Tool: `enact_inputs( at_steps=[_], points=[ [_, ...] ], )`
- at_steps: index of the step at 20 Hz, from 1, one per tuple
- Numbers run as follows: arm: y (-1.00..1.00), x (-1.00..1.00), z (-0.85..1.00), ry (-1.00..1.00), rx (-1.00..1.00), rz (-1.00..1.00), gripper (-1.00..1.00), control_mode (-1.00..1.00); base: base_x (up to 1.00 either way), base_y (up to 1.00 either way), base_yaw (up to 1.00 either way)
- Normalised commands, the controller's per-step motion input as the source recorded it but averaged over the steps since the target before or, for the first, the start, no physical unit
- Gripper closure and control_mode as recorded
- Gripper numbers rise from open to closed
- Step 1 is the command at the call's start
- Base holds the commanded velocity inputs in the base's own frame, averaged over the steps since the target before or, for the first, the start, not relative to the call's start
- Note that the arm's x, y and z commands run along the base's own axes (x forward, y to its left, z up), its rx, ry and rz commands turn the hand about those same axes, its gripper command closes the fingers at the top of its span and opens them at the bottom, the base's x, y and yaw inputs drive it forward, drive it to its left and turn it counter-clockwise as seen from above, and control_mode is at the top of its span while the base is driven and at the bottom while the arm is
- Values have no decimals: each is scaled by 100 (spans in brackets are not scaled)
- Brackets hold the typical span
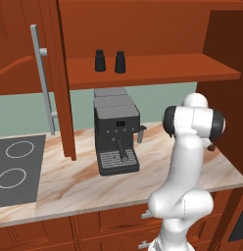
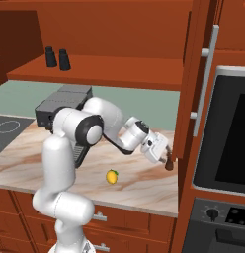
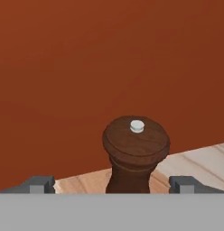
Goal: There are various items on the counter. Only move the condiments/shakers into the cabinet.
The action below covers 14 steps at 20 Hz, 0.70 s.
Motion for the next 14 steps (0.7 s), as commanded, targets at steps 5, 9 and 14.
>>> enact_inputs(
  at_steps=[5,9,14],
  points=[
    [-34,0,-8,0,-6,-1,-100,-100,0,0,0],
    [-23,0,-9,0,-5,0,-100,-100,0,0,0],
    [-4,-2,-8,0,-4,0,100,-100,0,0,0]
  ],
)
